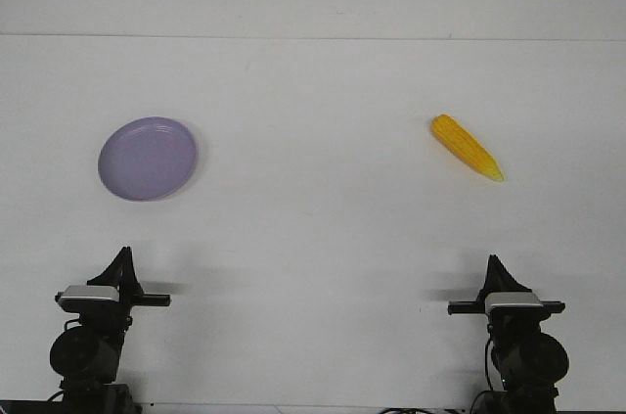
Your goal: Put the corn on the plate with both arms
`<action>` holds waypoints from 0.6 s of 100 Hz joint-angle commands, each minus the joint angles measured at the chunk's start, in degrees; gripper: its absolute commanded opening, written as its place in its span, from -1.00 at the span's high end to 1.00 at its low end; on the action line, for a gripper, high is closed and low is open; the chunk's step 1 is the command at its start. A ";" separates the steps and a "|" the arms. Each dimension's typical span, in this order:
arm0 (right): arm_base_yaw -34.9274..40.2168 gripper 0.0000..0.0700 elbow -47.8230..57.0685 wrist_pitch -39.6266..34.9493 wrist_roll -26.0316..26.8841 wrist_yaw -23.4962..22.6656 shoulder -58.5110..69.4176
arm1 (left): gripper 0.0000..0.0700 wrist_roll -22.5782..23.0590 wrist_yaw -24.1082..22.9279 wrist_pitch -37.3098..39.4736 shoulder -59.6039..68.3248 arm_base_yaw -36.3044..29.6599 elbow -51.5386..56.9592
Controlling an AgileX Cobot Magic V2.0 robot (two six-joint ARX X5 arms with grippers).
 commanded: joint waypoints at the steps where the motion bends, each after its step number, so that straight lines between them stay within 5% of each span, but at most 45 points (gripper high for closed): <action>1: 0.04 0.96 -0.17 0.72 0.22 0.00 0.02 | 0.96 0.28 -0.13 0.55 -0.07 0.11 -1.14; 46: 0.04 0.95 -0.17 0.72 0.22 0.00 0.02 | 0.96 0.20 -0.11 0.59 -0.07 0.11 -1.14; 60: 0.04 0.95 -0.17 0.72 0.22 0.00 0.02 | 0.96 -7.34 0.13 0.70 -0.07 0.11 -1.14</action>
